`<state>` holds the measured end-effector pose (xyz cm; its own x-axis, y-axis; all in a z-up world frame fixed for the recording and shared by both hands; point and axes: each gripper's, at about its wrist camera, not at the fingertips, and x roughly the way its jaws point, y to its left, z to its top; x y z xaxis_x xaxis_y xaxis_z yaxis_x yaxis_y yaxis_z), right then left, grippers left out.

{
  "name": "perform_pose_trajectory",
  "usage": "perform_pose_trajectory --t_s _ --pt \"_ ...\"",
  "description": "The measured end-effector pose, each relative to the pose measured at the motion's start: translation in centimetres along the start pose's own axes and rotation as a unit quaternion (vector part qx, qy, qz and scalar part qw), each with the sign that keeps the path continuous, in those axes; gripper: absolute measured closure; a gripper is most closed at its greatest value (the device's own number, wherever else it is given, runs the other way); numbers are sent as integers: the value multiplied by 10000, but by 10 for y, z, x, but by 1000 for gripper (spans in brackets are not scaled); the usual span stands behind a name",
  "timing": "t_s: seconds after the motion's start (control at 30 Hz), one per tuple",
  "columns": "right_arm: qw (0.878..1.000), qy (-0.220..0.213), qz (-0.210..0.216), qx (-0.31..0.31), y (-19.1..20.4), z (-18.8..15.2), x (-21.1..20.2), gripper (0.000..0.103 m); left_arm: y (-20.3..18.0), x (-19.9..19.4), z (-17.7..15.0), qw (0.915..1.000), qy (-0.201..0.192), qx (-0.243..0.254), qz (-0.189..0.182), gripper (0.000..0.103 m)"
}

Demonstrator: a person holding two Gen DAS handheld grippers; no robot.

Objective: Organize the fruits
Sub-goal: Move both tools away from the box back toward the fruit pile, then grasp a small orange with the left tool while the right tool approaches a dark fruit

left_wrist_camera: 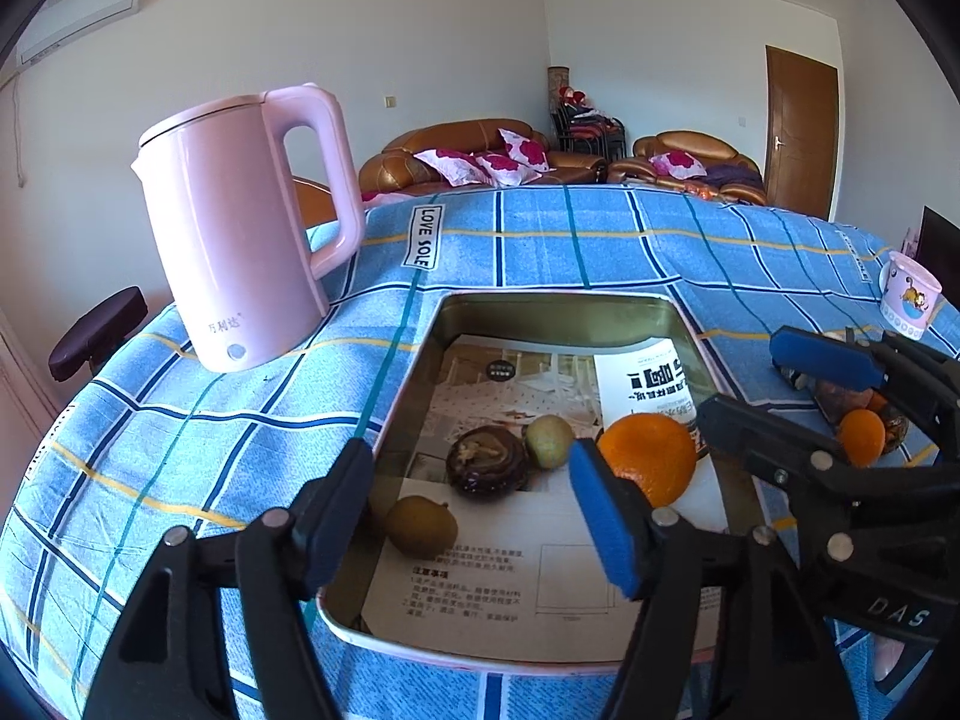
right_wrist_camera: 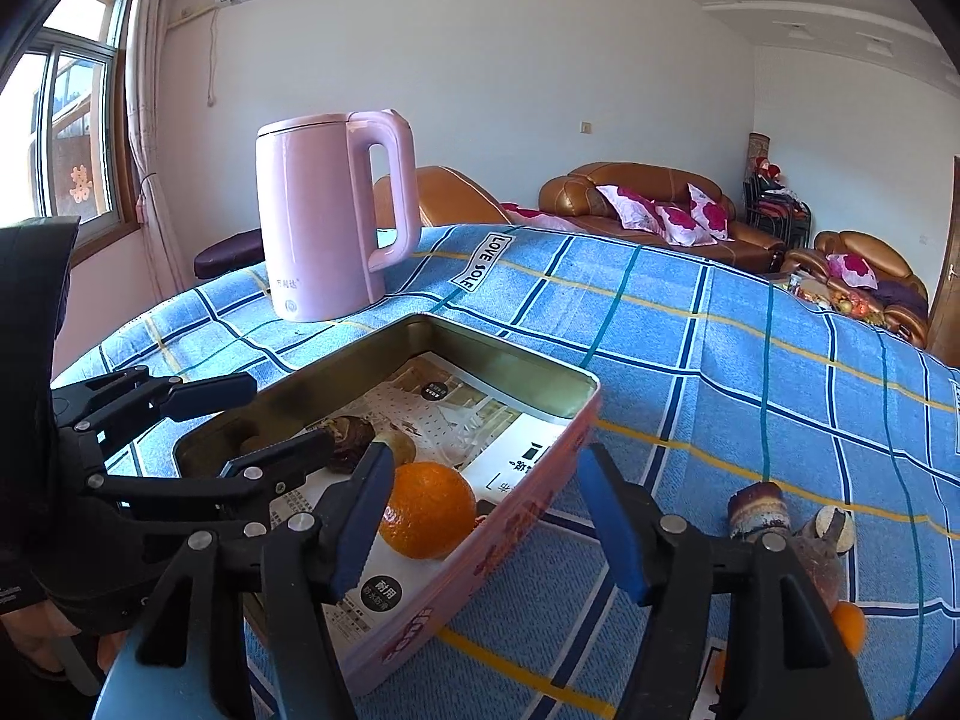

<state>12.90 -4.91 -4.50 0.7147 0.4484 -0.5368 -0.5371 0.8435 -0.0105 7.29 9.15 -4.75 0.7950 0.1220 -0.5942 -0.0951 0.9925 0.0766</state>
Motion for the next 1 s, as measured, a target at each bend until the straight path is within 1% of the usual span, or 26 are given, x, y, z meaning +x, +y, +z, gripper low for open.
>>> perform_pose_trajectory --t_s 0.1,0.27,0.37,0.43,0.5,0.6,0.77,0.83,0.9,1.0 --pt "9999 -20 -104 -63 -2 -4 -10 37 -6 -8 1 9999 -106 -3 -68 27" --pt "9991 -149 -333 -228 -9 -16 -41 34 -29 -23 5 9992 -292 133 -224 26" --pt "9980 -229 -540 -240 -21 -28 -62 33 -48 -32 8 9983 -393 260 -354 19" --pt "9973 -247 -680 -143 -34 -37 -76 33 -63 -36 8 9974 -437 384 -436 12" --pt "9955 -255 -910 -12 -49 -46 -88 32 -78 -37 9 9963 -441 531 -516 12" --pt "9907 -202 -1320 247 -73 -56 -101 31 -103 -35 8 9943 -365 745 -664 12" --pt "9798 -124 -1778 910 -115 -65 -111 29 -142 -30 8 9890 -219 1079 -987 12" --pt "9761 -30 -1797 1221 -129 -68 -111 28 -155 -28 8 9866 -172 1183 -1113 12" --pt "9734 10 -1767 1458 -139 -71 -111 28 -166 -22 9 9845 -17 1234 -1248 12" --pt "9706 77 -1792 1607 -146 -76 -112 28 -180 -12 9 9803 262 1285 -1478 14"
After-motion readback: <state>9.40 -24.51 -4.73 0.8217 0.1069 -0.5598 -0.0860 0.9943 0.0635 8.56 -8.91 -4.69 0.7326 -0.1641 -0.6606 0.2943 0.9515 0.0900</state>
